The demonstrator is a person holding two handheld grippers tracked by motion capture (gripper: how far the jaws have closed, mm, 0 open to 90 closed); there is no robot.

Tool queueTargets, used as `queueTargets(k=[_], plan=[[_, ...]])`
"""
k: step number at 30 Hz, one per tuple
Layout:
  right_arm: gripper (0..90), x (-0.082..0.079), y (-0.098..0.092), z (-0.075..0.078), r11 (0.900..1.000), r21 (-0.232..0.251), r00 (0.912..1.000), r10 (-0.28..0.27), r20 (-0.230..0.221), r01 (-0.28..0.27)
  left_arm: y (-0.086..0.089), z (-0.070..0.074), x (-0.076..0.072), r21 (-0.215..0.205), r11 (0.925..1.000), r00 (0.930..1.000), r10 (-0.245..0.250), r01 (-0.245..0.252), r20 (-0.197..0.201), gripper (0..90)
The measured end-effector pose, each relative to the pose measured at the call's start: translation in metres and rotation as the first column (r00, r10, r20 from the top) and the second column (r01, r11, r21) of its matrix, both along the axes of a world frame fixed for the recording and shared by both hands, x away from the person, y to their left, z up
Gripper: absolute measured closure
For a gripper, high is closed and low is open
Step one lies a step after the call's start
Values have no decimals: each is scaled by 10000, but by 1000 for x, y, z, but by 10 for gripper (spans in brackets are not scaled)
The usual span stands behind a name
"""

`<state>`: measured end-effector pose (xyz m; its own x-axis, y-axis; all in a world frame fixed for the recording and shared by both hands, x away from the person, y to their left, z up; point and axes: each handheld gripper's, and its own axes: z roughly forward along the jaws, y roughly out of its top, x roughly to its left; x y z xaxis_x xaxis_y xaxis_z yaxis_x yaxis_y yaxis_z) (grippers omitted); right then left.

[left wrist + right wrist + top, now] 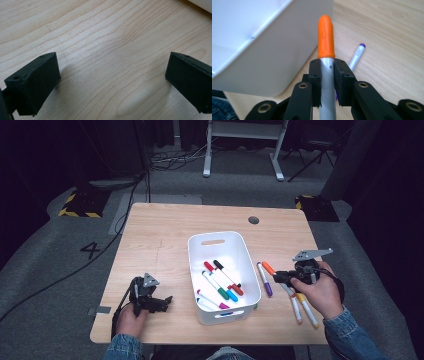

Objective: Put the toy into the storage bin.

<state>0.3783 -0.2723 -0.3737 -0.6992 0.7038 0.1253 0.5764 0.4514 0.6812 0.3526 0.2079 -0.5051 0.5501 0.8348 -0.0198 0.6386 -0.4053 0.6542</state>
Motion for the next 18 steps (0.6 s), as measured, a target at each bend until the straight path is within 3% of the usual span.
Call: queueTargets(k=[2,10,18], plan=[[776,-1,3,6,9998,-135,9998,172,108,-171,0,0,0,-5,10000,10000,2,-2,3,0],[776,-4,19,27,9973,68,9966,731,390,-734,0,0,0,-4,10000,10000,2,-2,0,0],[775,-6,46,42,9879,258,9874,1520,439,-1532,0,0,0,-19,10000,10000,36,-36,-28,0]])
